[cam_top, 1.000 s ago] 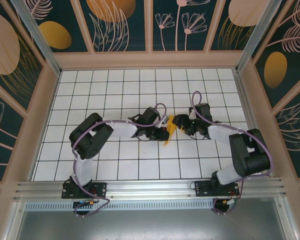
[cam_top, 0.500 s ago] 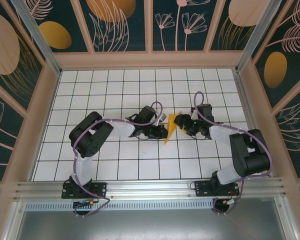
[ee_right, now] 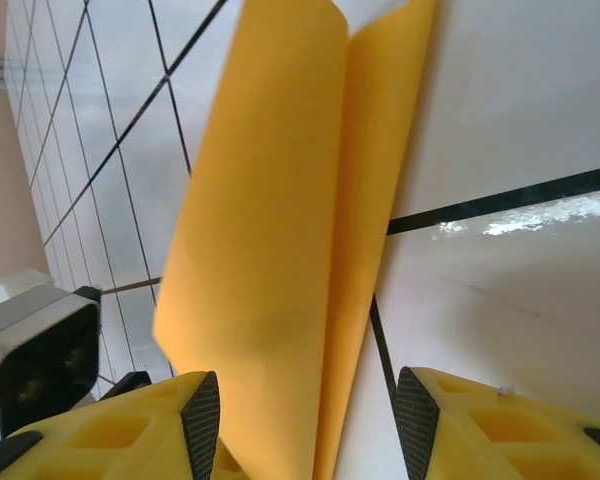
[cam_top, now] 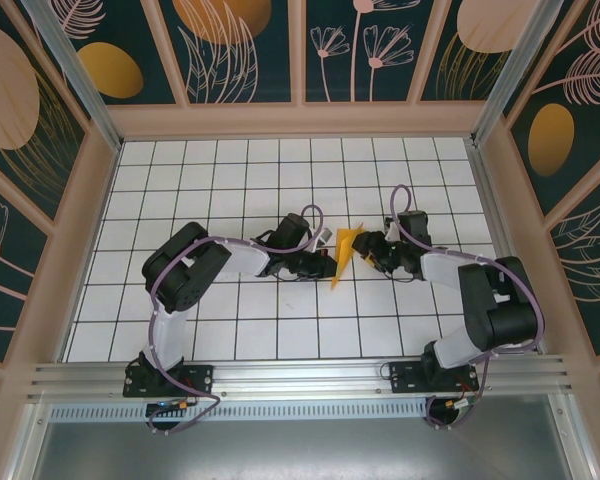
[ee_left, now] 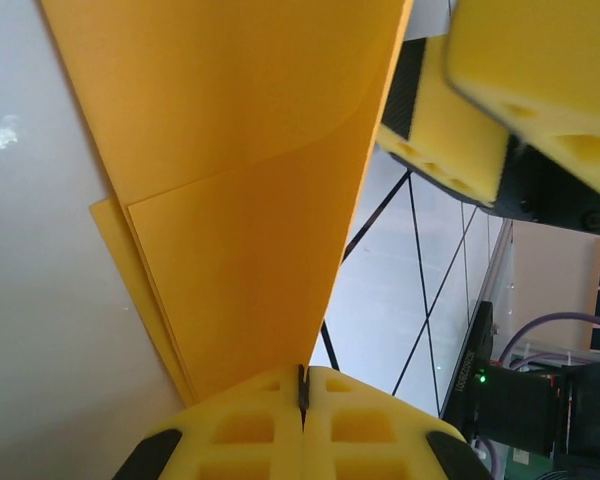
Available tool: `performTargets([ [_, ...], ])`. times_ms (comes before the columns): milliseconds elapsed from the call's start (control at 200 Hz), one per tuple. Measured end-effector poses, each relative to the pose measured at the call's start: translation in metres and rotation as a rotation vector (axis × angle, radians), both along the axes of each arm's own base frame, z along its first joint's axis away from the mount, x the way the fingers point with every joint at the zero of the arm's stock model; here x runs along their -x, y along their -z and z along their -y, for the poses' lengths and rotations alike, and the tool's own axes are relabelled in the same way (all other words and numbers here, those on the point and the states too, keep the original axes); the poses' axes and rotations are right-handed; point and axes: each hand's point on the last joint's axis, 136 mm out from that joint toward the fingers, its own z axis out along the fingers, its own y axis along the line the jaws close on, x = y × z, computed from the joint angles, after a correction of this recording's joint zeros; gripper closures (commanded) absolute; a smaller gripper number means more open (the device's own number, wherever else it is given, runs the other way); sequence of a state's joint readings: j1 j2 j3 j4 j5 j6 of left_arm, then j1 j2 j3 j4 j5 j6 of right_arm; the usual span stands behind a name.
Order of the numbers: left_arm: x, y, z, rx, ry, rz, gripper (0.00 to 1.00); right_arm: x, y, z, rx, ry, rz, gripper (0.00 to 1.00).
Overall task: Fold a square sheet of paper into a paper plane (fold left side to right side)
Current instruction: Fold the wing for the fifth time at the center of the table.
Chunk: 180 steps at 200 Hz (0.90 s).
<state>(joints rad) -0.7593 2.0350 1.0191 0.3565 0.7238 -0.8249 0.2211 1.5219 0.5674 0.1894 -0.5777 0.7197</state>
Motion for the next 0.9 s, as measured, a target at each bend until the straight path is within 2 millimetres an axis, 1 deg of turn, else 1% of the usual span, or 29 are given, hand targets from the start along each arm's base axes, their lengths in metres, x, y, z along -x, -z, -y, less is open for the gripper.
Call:
performTargets([
  [340, -0.004, -0.005, 0.002, 0.035, -0.018, -0.012, 1.0, -0.007, 0.012, -0.006, -0.017, -0.019, -0.024, 0.49],
  [711, -0.008, 0.004, -0.001, 0.065, -0.054, -0.068, 1.0, -0.016, 0.011, -0.014, -0.035, -0.036, -0.014, 0.5],
  [901, -0.005, 0.006, -0.004, 0.081, -0.063, -0.093, 1.0, -0.021, 0.012, -0.018, -0.038, -0.045, -0.017, 0.5],
])
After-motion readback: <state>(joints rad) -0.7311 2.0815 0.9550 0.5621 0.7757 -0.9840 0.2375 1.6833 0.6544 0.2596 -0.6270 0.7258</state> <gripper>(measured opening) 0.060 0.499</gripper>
